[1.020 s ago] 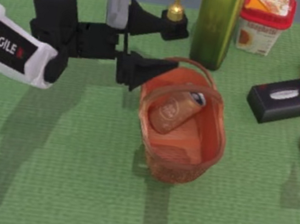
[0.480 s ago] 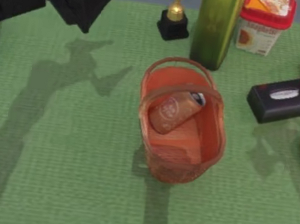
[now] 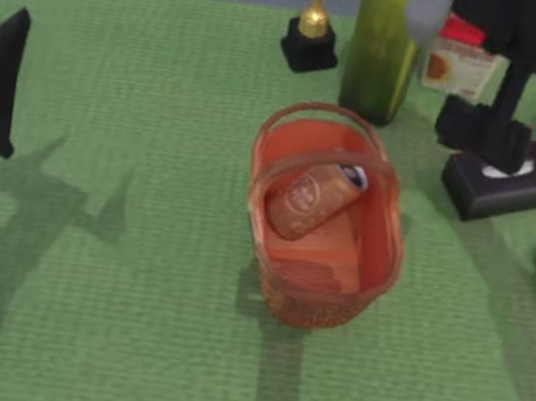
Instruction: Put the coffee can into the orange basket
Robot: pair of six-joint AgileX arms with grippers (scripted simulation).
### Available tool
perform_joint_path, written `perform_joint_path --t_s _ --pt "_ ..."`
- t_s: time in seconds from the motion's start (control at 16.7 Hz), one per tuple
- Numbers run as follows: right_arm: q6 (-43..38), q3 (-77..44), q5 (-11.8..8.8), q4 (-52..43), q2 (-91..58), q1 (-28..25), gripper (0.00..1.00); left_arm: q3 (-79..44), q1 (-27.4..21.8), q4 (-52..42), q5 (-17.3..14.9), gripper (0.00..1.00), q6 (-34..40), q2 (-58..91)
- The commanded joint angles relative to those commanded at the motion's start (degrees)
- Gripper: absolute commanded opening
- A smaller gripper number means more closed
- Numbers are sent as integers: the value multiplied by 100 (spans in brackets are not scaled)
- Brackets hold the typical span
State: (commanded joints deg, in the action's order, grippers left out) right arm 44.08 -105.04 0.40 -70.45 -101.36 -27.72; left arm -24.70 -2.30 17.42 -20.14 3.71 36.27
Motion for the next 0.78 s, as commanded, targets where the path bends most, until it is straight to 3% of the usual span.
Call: perform_joint_path --t_s 0.24,0.42,0.6,0.78 --pt "851 -2148 12 -1360 -2056 -531 100 1265 207 -916 1077 100 -156 -2065" --pt "1300 -3224 6 -2067 -3075 -822 100 1996 296 -1422 1656 100 -277 -3060" --pt "1540 -3765 -4 -2440 -3596 -982 100 2418 341 -1707 1976 100 -360 -3568" --pt "1567 -3826 -5 -2481 -3655 -1000 100 2470 345 -1742 2014 100 -371 -3627"
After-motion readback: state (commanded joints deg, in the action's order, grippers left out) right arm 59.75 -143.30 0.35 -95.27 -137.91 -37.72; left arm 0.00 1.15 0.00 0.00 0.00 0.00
